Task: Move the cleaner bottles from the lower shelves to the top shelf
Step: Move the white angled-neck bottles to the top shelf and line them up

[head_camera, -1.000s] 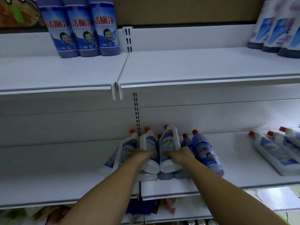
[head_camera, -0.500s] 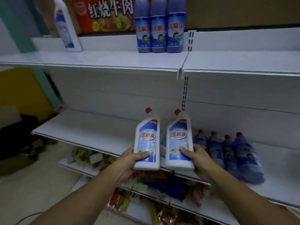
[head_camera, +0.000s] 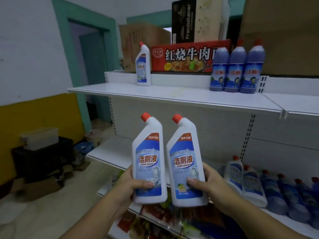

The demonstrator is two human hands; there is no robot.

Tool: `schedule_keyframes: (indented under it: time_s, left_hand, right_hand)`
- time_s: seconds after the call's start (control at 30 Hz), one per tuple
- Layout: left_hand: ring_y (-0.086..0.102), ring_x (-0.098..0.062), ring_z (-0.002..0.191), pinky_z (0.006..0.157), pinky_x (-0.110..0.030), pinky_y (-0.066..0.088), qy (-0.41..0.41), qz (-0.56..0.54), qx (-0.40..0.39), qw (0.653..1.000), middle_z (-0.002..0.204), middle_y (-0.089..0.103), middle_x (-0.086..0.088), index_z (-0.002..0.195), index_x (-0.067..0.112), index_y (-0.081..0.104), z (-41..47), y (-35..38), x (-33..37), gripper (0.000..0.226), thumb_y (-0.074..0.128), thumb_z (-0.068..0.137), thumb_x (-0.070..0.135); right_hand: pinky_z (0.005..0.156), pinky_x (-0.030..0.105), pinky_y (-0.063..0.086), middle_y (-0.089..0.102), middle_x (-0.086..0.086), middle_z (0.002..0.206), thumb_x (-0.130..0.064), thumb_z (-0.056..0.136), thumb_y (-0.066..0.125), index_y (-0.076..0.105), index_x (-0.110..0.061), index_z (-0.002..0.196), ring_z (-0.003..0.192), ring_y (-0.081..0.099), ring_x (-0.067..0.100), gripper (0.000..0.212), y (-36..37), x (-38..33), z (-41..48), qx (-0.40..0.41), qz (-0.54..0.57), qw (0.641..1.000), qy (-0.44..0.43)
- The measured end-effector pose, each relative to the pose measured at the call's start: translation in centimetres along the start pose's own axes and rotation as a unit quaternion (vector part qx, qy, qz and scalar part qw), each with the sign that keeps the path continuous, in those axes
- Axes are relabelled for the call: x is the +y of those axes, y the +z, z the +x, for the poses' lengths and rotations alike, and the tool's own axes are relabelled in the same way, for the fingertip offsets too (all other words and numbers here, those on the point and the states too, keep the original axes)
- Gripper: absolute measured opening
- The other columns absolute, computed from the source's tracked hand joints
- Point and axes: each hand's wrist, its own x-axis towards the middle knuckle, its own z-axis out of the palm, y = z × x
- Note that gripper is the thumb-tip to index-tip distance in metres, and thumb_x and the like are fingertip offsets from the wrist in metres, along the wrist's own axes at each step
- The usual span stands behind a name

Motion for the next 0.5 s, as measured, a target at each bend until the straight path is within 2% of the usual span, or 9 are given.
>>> schedule_keyframes:
  time_s: [0.07,0.2,0.3,0.37,0.5]
  left_hand:
    - [0.072,-0.032,0.078,0.059,-0.038,0.058,0.038,-0.001,0.001,0.999,0.096,0.073,-0.020,0.108,0.005,0.059,0.2,-2.0,2.5,0.105,0.094,0.010,0.016]
    - [0.071,-0.035,0.084,0.067,-0.043,0.060,0.088,-0.012,-0.022,0.996,0.101,0.072,-0.021,0.114,0.005,0.059,2.1,-4.6,8.7,0.098,0.090,0.020,0.007]
    - [0.072,-0.031,0.082,0.061,-0.037,0.059,0.144,-0.003,-0.028,0.989,0.099,0.073,-0.017,0.111,0.009,0.061,5.0,-5.7,14.3,0.105,0.094,0.012,0.019]
    - [0.072,-0.028,0.084,0.061,-0.033,0.058,0.184,0.003,-0.036,0.982,0.100,0.074,-0.014,0.112,0.012,0.062,7.3,-6.1,17.8,0.102,0.095,0.016,0.023]
    - [0.072,-0.027,0.086,0.066,-0.037,0.060,0.228,0.001,-0.033,0.973,0.101,0.074,-0.010,0.110,0.017,0.062,12.0,-7.4,23.7,0.096,0.095,0.021,0.025]
  right_hand:
    - [0.072,0.035,0.059,0.074,0.009,0.102,-0.009,0.065,0.080,0.057,-0.010,0.113,0.092,0.071,0.027,0.053,2.2,-2.2,0.9,0.002,-0.004,1.000,-0.026]
    - [0.071,0.031,0.058,0.075,0.006,0.100,-0.011,0.066,0.076,0.058,-0.010,0.113,0.092,0.071,0.024,0.050,4.7,-7.7,3.4,0.000,-0.037,0.996,-0.084]
    - [0.067,0.025,0.058,0.076,-0.001,0.093,-0.015,0.064,0.071,0.060,-0.013,0.107,0.088,0.073,0.018,0.044,5.5,-12.8,6.6,0.002,-0.074,0.987,-0.146]
    - [0.068,0.026,0.059,0.076,-0.002,0.093,-0.018,0.064,0.071,0.061,-0.016,0.104,0.089,0.072,0.017,0.042,5.6,-15.7,9.1,0.005,-0.095,0.979,-0.182]
    - [0.067,0.024,0.059,0.075,-0.008,0.093,-0.023,0.060,0.074,0.061,-0.023,0.103,0.089,0.071,0.012,0.044,5.0,-20.9,15.2,0.033,-0.110,0.964,-0.239]
